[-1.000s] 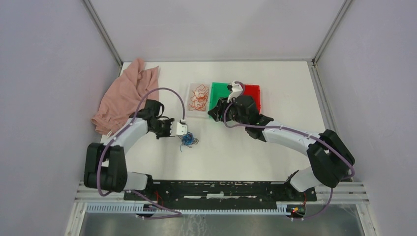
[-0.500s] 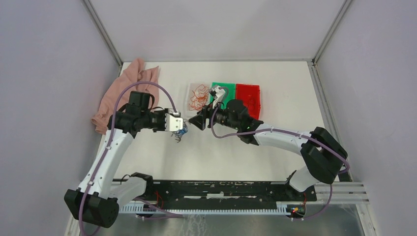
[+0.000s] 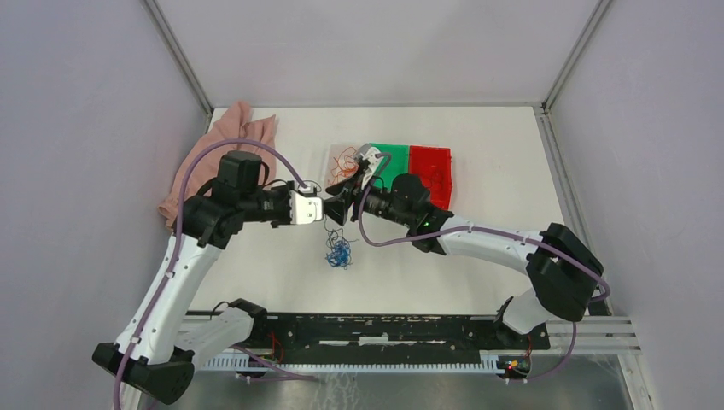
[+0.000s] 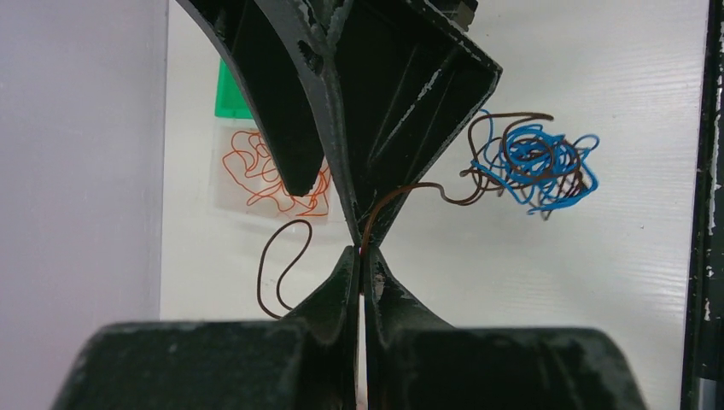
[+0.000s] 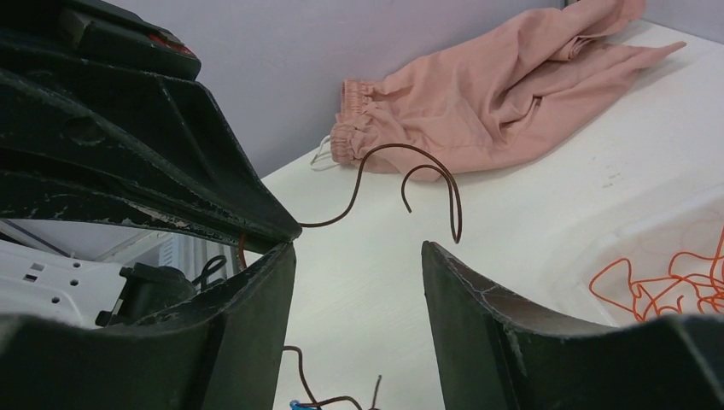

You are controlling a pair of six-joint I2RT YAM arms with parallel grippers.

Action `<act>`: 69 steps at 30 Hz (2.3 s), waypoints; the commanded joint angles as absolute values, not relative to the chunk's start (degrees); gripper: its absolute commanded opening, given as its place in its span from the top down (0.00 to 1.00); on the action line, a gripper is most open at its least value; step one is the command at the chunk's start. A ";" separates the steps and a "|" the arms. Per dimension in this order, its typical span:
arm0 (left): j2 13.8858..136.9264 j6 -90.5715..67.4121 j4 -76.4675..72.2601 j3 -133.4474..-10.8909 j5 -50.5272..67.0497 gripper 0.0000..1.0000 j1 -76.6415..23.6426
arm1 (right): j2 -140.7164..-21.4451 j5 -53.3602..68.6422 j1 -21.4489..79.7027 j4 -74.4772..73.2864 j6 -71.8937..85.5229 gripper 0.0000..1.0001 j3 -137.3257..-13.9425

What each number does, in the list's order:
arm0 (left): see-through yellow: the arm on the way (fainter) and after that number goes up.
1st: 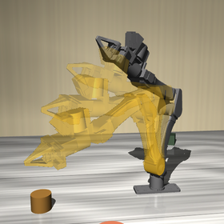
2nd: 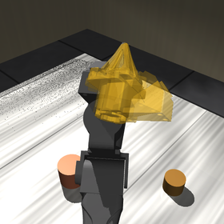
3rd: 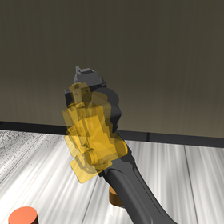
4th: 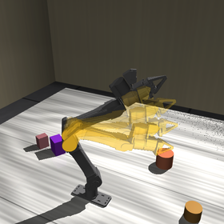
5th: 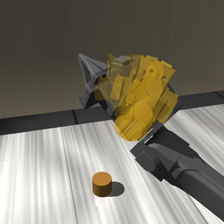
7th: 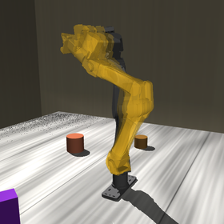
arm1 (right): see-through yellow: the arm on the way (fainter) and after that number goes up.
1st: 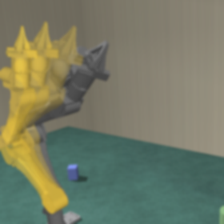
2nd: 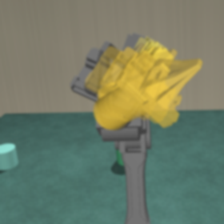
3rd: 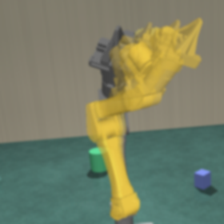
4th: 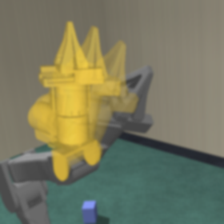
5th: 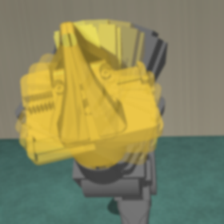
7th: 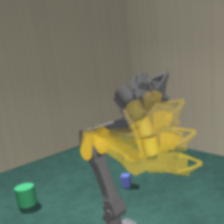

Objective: Untangle the cables

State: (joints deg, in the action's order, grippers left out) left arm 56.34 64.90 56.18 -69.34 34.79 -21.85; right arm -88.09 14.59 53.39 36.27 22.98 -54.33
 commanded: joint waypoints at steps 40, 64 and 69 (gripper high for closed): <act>58.21 51.29 48.60 -84.27 38.94 0.97 -28.58 | -92.66 22.46 52.56 40.94 32.95 0.54 -60.12; 60.88 46.98 29.14 -98.23 30.16 0.97 -28.65 | -95.45 10.65 51.95 49.70 37.25 0.64 -43.48; 60.84 47.41 27.72 -97.21 26.97 0.97 -28.67 | -90.28 8.45 51.76 46.91 34.33 0.46 -40.77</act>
